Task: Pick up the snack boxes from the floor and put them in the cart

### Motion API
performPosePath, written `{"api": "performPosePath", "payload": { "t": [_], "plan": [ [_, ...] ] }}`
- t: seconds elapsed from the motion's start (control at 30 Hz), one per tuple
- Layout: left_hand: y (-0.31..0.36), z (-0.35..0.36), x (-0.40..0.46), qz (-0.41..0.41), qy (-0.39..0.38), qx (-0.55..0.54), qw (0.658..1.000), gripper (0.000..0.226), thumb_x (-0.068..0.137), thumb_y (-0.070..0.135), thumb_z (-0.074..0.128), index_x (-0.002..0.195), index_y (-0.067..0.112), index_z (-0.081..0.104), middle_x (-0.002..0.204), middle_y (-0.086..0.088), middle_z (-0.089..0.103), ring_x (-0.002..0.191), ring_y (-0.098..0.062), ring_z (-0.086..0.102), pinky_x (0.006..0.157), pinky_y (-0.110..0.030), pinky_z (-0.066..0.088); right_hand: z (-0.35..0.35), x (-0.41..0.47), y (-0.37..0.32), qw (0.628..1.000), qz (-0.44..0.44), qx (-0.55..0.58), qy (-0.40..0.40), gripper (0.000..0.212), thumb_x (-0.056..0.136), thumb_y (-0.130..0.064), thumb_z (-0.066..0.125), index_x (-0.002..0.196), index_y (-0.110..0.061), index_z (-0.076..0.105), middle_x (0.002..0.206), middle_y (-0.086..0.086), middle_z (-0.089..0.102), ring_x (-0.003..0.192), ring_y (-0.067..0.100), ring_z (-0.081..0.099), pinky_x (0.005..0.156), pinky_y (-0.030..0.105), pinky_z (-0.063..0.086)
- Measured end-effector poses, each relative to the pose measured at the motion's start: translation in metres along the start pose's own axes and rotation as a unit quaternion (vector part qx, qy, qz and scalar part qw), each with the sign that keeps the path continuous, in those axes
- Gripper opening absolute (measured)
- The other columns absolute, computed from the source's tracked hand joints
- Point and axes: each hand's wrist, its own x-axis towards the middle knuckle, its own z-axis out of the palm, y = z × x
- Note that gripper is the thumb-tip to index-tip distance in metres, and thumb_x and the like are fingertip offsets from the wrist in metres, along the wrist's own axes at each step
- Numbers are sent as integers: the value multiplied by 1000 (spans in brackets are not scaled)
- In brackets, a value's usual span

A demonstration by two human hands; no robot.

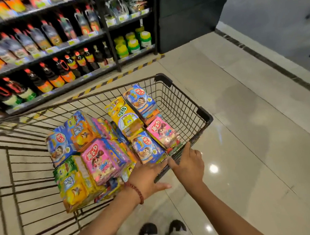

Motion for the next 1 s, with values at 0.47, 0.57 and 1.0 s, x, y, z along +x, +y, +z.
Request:
{"api": "performPosePath", "payload": {
  "t": [0.47, 0.57, 1.0],
  "plan": [
    [-17, 21, 11, 50, 40, -118, 991, 51, 92, 24, 56, 141, 25, 43, 127, -9, 60, 119, -26, 53, 98, -39, 43, 20, -10, -11, 987, 121, 101, -23, 81, 87, -52, 48, 152, -23, 9, 129, 10, 55, 123, 29, 45, 82, 39, 47],
    [-11, 22, 10, 66, 33, -114, 991, 52, 93, 29, 54, 143, 29, 38, 127, -7, 59, 118, -22, 53, 96, -37, 45, 20, -17, -5, 984, 143, 105, -18, 82, 87, -52, 47, 153, -24, 7, 128, 9, 56, 118, 29, 50, 83, 40, 51],
    [57, 39, -5, 144, -5, -74, 987, 51, 98, 31, 45, 146, 26, 31, 126, -4, 57, 117, -18, 51, 95, -32, 42, 2, -67, 49, 963, 227, 147, 9, 83, 87, -50, 46, 152, -29, 1, 126, 6, 57, 106, 27, 58, 80, 44, 54]
  ]
}}
